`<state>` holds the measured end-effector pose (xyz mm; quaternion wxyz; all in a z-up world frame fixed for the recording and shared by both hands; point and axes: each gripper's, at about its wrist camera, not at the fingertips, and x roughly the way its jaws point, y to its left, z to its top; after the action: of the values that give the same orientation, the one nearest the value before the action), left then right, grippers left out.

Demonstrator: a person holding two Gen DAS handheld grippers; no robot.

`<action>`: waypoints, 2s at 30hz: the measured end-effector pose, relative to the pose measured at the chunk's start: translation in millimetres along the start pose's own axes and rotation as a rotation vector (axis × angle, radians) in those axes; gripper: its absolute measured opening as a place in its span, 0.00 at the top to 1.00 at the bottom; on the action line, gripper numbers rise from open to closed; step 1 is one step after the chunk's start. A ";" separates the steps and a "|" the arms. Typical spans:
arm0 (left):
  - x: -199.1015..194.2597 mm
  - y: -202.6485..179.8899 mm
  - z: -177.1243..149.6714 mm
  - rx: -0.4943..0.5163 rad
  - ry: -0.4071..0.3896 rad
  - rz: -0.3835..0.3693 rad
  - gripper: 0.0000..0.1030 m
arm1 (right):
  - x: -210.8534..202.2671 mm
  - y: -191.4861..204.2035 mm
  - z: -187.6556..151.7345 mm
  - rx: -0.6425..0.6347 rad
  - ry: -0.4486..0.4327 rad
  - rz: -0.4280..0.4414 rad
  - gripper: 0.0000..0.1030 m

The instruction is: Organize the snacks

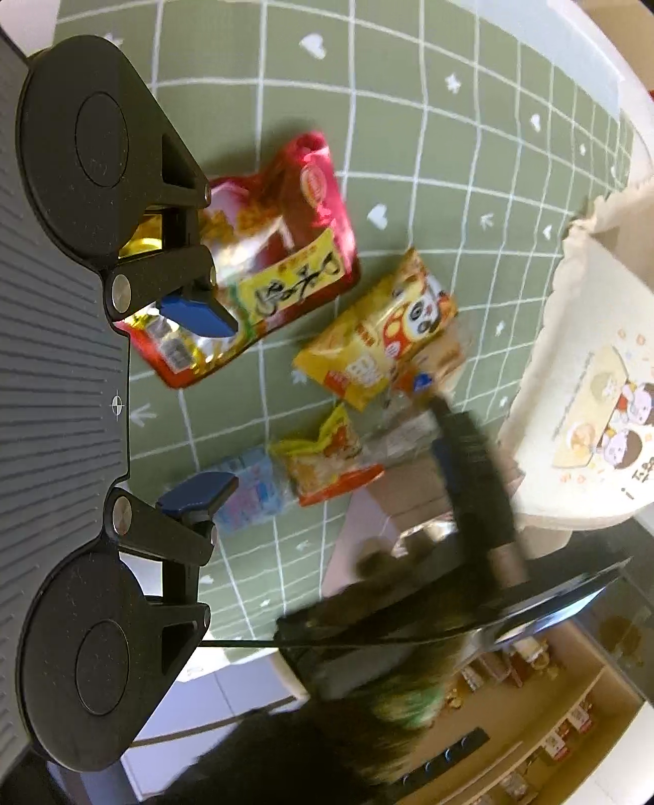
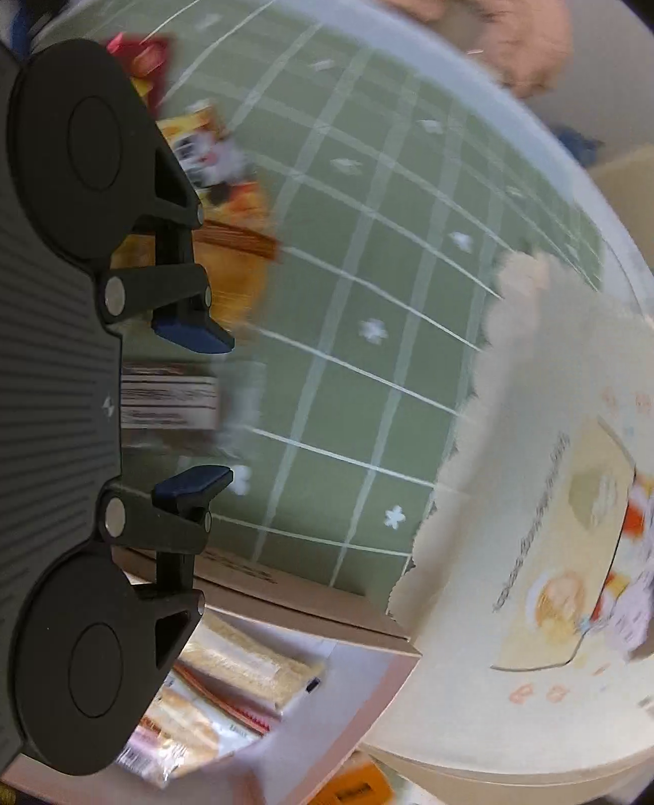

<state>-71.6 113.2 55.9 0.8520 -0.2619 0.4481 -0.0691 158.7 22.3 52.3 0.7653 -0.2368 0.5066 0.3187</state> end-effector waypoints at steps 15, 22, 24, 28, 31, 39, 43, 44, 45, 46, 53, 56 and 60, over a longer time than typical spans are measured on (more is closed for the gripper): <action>57.7 -37.3 82.6 -0.030 0.030 -0.027 0.37 | -96.6 -22.4 -144.2 0.295 -0.191 0.093 0.60; 138.1 -59.4 140.3 0.068 0.060 0.203 0.37 | -124.7 -32.9 -201.7 0.227 -0.234 -0.078 0.49; 154.6 -61.8 146.2 0.105 0.086 0.259 0.39 | -120.8 -38.8 -213.8 0.231 -0.216 -0.078 0.48; 167.6 -67.0 145.4 0.124 0.102 0.280 0.39 | -106.5 -52.8 -230.5 0.282 -0.172 -0.038 0.48; 176.3 -81.1 140.0 0.200 0.106 0.302 0.38 | -102.4 -49.0 -235.4 0.318 -0.174 0.023 0.48; 170.9 -92.1 110.6 0.533 0.121 0.364 0.43 | -93.7 20.3 -213.7 0.104 -0.223 0.053 0.30; 149.4 -79.3 94.7 0.585 0.180 0.310 0.47 | -86.1 30.9 -214.0 0.035 -0.191 -0.019 0.30; 145.5 -76.4 91.5 0.588 0.193 0.295 0.47 | -86.6 27.6 -216.6 0.036 -0.194 -0.048 0.30; 140.2 -73.3 87.7 0.592 0.205 0.273 0.48 | -86.5 19.9 -218.8 0.052 -0.192 -0.080 0.30; 136.4 -72.0 84.6 0.591 0.210 0.258 0.49 | -87.5 11.8 -220.5 0.080 -0.188 -0.099 0.30; 131.2 -69.7 79.1 0.493 0.152 0.230 0.50 | -94.9 -57.0 -184.0 0.287 -0.240 -0.096 0.30; 124.7 -67.7 78.3 0.433 0.145 0.219 0.61 | -77.7 -83.0 -151.9 0.368 -0.228 -0.039 0.43; 113.1 -65.0 76.9 0.390 0.131 0.203 0.62 | -54.9 -98.7 -128.4 0.433 -0.224 0.054 0.48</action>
<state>64.1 47.4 42.2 0.8582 -0.0408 0.5046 -0.0853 134.8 -146.8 59.0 0.8409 -0.0169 0.4811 0.2471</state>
